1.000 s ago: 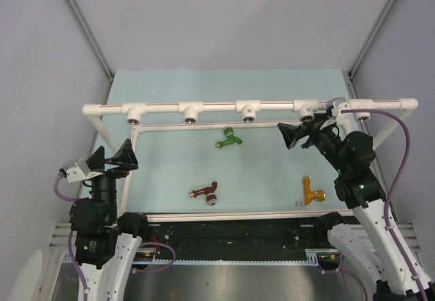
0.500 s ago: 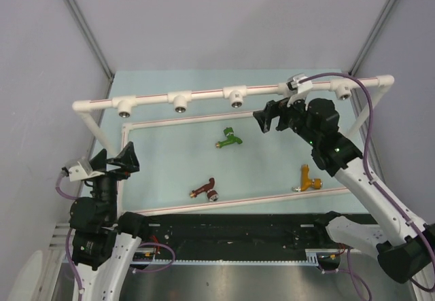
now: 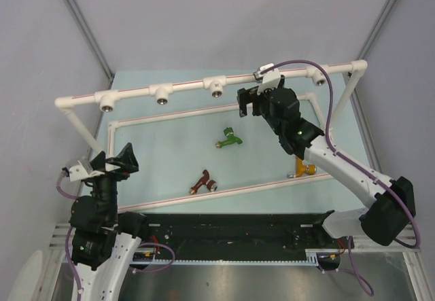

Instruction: Install the water faucets

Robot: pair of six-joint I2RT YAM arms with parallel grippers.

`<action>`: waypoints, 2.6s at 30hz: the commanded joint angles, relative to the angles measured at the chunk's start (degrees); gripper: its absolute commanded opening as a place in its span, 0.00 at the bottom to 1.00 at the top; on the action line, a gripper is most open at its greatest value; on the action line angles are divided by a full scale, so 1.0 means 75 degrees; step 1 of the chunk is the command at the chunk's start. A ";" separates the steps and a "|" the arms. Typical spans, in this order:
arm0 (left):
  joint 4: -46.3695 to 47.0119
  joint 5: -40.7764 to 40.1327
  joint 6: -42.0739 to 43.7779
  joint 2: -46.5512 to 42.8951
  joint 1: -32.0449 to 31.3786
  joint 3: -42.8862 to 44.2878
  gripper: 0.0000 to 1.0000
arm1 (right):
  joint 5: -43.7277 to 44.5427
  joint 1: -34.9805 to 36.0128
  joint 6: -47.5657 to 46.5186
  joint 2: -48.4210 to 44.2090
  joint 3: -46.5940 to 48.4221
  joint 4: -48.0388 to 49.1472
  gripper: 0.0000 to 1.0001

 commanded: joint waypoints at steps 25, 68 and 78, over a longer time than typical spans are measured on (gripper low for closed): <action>-0.0021 -0.0196 0.0021 -0.1097 -0.0131 0.0204 1.00 | -0.0612 -0.0494 0.0176 0.0122 0.1171 -0.2299 1.00; -0.0032 -0.0231 0.0080 -0.0957 -0.0330 0.0192 1.00 | -0.2159 -0.6984 0.5814 0.3213 -0.3074 0.3584 1.00; 0.0015 -0.0184 0.0127 -0.0781 -0.0330 0.0169 1.00 | -0.2873 -0.7242 0.5205 0.5076 -0.0637 0.2729 1.00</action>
